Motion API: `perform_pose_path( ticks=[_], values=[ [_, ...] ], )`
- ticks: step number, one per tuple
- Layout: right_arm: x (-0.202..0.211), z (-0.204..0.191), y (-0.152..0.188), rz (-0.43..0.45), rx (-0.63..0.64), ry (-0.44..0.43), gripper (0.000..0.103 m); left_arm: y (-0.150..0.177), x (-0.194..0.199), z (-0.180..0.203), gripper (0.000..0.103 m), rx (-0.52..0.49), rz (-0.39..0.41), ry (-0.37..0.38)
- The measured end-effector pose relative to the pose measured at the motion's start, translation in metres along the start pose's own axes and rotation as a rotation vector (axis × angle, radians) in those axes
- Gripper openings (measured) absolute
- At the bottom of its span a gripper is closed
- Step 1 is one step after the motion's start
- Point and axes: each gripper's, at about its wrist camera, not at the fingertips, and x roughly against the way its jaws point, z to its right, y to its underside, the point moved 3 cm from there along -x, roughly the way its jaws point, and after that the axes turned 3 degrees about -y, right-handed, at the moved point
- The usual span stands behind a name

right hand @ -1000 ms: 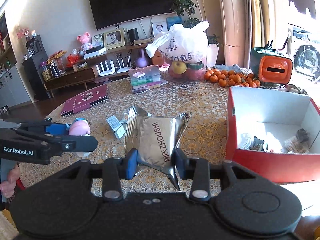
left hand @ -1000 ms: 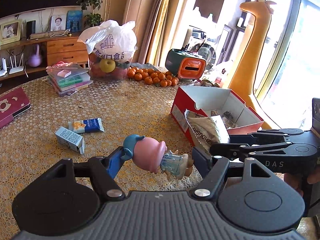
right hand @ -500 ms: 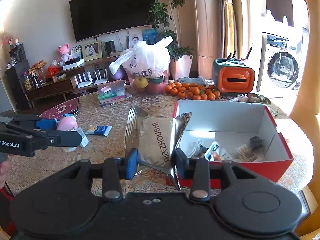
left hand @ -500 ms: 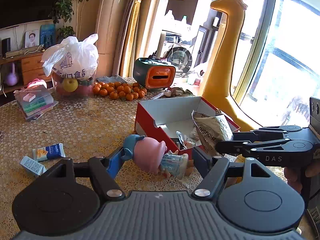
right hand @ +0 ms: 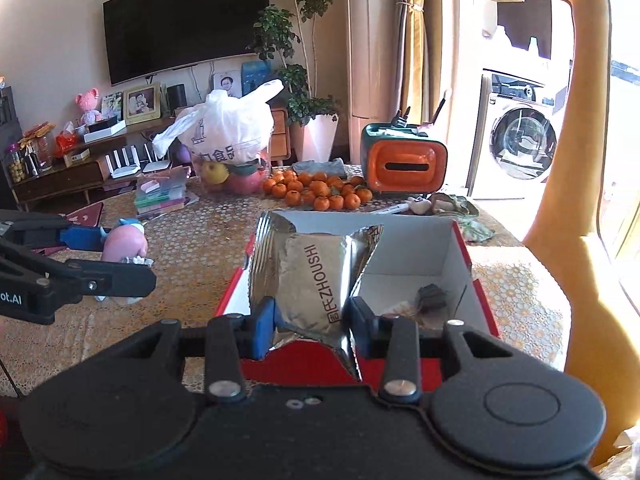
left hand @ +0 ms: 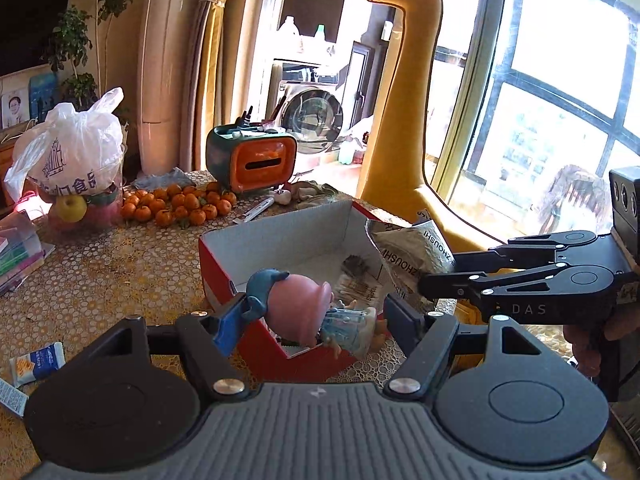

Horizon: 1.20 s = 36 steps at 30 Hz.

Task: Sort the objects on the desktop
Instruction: 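Lower the figurine with the left tool while the right tool lowers the silver bag into the box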

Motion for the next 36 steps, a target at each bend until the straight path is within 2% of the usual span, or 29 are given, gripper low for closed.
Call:
perform_pose_path(
  ticks=[15, 24, 29, 36],
  values=[
    [-0.049, 0.055, -0.012, -0.069, -0.038, 0.054, 0.039, -0.026, -0.09, 0.014, 0.073, -0.051, -0.098, 0.008],
    [-0.088, 0.085, -0.018, -0.141, -0.038, 0.062, 0.039, -0.027, -0.148, 0.019, 0.073, -0.104, -0.177, 0.01],
    [-0.113, 0.091, -0.021, -0.182, 0.009, 0.061, 0.039, -0.027, -0.172, 0.023, 0.073, -0.155, -0.206, 0.006],
    [-0.144, 0.097, -0.02, -0.24, 0.013, 0.075, 0.039, -0.024, -0.198, 0.022, 0.073, -0.187, -0.251, -0.008]
  ],
)
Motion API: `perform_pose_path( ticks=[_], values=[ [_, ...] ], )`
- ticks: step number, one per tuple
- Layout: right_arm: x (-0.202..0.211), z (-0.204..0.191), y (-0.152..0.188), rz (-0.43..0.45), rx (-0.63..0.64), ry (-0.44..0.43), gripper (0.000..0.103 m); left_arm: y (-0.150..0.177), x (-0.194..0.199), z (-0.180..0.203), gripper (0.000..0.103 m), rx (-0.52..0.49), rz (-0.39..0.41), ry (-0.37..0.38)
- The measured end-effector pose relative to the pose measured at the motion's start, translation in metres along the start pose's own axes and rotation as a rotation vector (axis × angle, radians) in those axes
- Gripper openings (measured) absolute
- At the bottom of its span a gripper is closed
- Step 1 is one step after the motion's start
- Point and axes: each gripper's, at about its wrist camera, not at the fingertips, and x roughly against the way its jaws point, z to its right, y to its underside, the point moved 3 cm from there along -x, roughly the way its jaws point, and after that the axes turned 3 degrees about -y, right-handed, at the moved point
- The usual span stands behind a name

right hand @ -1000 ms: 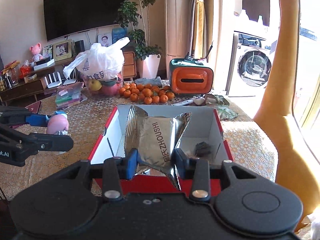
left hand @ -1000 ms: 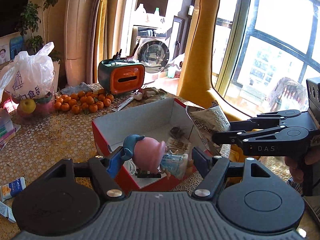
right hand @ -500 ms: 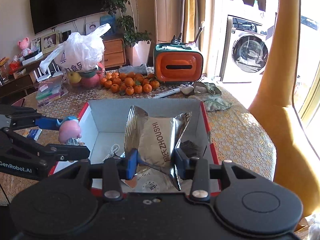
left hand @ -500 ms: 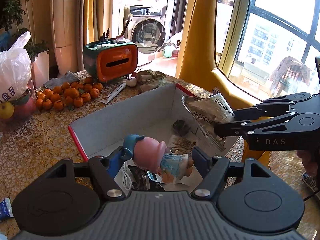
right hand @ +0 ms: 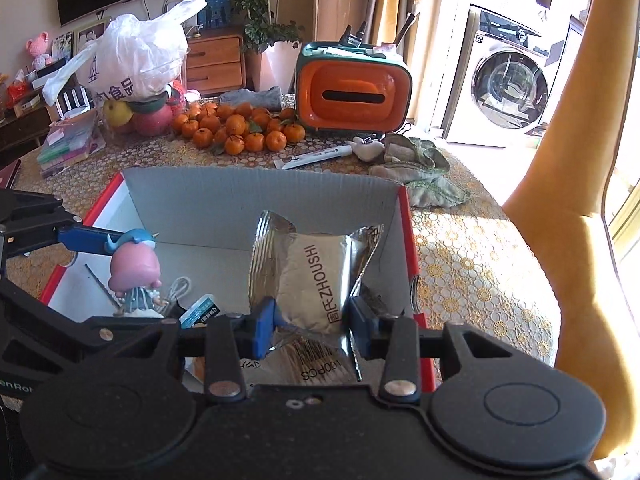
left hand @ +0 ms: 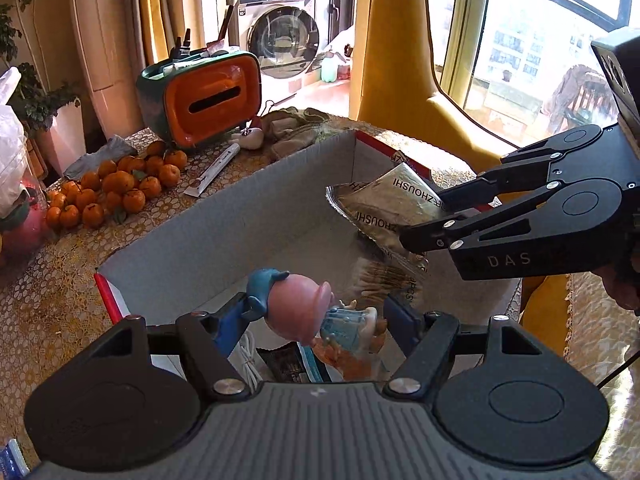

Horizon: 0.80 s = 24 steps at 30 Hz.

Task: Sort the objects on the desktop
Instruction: 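Lower the figurine with the left tool while the right tool lowers the silver bag into the box, then open the left tool to drop the figurine while the right tool releases the silver bag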

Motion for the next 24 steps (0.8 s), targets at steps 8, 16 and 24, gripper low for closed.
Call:
perform_pose_path(
  ticks=[8, 16, 24],
  values=[
    [-0.025, -0.002, 0.001, -0.054, 0.014, -0.002, 0.039, 0.003, -0.026, -0.005, 0.073, -0.03, -0.071, -0.003],
    [-0.047, -0.003, 0.004, -0.114, 0.012, 0.01, 0.039, 0.008, -0.044, -0.013, 0.073, -0.004, -0.121, 0.024],
    [-0.053, -0.002, 0.003, -0.125, 0.001, 0.012, 0.04, 0.009, -0.055, -0.014, 0.073, 0.004, -0.181, 0.033]
  ],
)
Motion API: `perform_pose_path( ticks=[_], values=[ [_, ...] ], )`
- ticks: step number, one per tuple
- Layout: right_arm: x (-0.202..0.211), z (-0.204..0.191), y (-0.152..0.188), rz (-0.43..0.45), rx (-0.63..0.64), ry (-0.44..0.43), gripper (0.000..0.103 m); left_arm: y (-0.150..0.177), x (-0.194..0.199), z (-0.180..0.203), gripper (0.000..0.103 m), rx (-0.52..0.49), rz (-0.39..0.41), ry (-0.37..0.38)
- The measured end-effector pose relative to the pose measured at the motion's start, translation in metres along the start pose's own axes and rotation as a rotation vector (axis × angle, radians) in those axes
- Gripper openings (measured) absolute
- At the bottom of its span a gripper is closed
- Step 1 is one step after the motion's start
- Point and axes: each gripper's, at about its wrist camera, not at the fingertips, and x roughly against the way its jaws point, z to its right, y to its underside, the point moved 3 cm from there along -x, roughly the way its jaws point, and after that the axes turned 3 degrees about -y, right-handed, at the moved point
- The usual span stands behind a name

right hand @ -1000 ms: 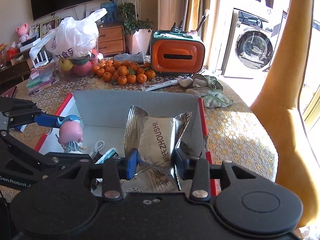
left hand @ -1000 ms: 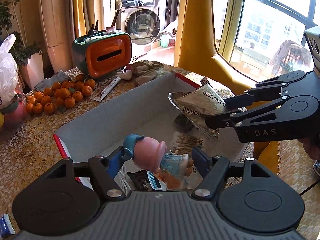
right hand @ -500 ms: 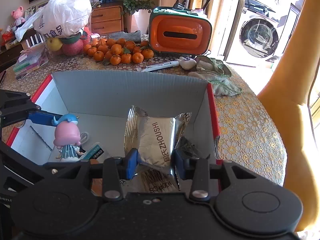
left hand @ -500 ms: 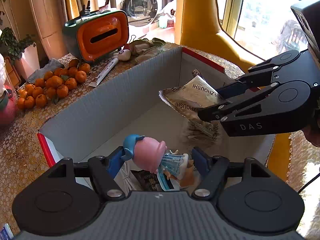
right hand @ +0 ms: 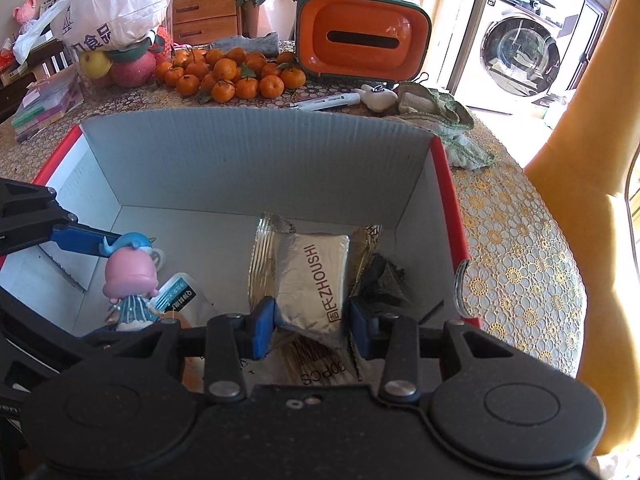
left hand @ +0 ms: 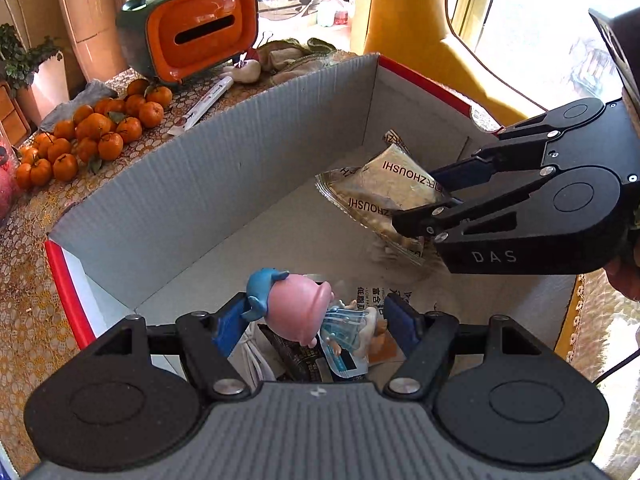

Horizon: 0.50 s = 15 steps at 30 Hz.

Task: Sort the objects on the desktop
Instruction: 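Open the left tool to drop the figurine while the right tool releases the silver bag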

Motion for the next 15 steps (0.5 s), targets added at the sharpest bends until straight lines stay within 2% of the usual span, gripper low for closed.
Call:
perform_pose_path(
  ticks=[9, 15],
  values=[
    [-0.0028, 0.0019, -0.0038, -0.001, -0.019, -0.002, 0.043, 0.0005, -0.0079, -0.0014, 0.073, 0.014, -0.072, 0.003],
    [-0.001, 0.0029, -0.004, 0.009, -0.028, -0.005, 0.046, -0.0005, -0.0066, -0.0009, 0.073, 0.006, -0.063, -0.007]
  ],
)
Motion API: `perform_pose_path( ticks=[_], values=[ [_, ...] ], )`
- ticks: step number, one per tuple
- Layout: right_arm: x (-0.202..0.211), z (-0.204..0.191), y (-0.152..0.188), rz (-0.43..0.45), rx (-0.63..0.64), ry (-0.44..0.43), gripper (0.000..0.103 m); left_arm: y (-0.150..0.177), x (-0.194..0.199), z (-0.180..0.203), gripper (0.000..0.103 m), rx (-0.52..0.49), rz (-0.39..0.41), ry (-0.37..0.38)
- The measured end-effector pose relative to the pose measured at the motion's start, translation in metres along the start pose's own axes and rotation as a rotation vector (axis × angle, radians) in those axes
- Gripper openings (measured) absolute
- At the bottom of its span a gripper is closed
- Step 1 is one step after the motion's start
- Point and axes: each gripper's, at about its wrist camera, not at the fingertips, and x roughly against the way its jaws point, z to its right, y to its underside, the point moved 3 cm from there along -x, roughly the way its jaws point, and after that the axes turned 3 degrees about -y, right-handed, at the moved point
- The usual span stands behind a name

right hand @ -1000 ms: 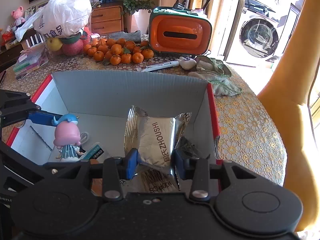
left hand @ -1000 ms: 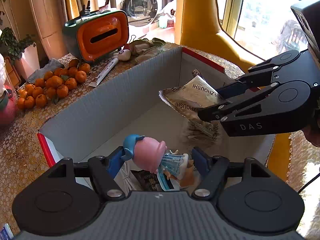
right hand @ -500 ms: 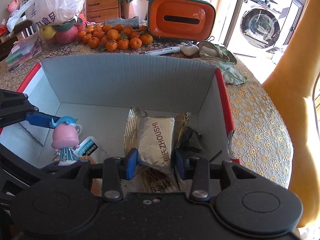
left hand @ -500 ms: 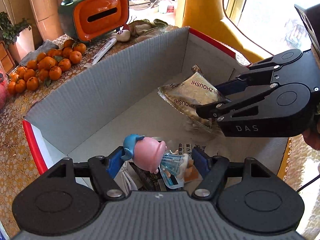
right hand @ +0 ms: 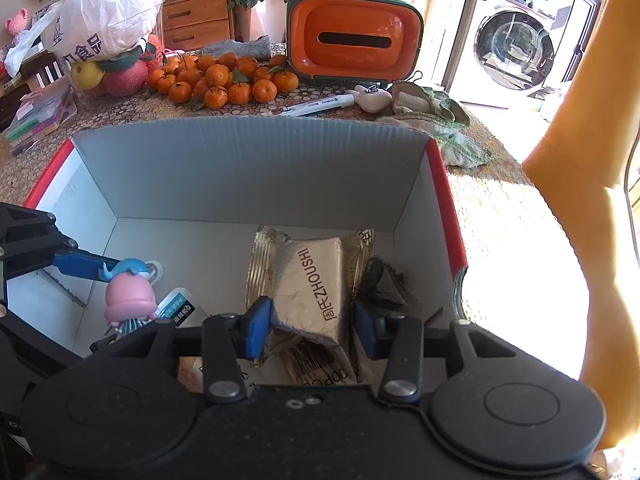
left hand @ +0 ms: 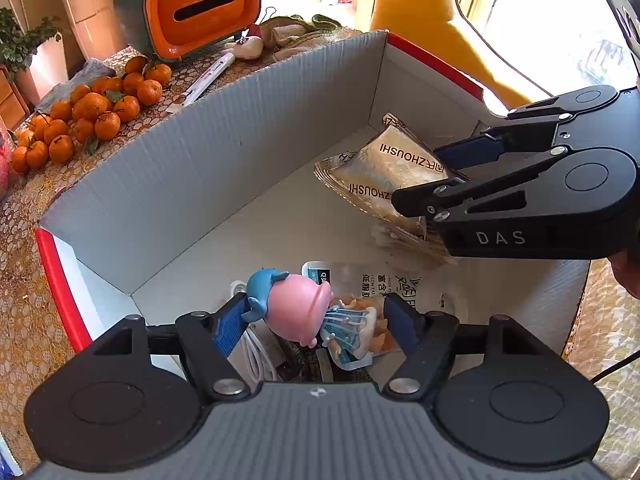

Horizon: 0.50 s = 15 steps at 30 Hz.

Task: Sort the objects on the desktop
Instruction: 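Open the left tool to drop the figurine while the right tool releases the silver bag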

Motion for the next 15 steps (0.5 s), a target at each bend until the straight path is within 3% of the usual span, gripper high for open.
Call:
perform_pose_path(
  ticks=[15],
  values=[
    [0.028, 0.001, 0.003, 0.04, -0.031, -0.017, 0.06, 0.005, 0.023, 0.001, 0.074, 0.021, 0.037, -0.002]
  ],
)
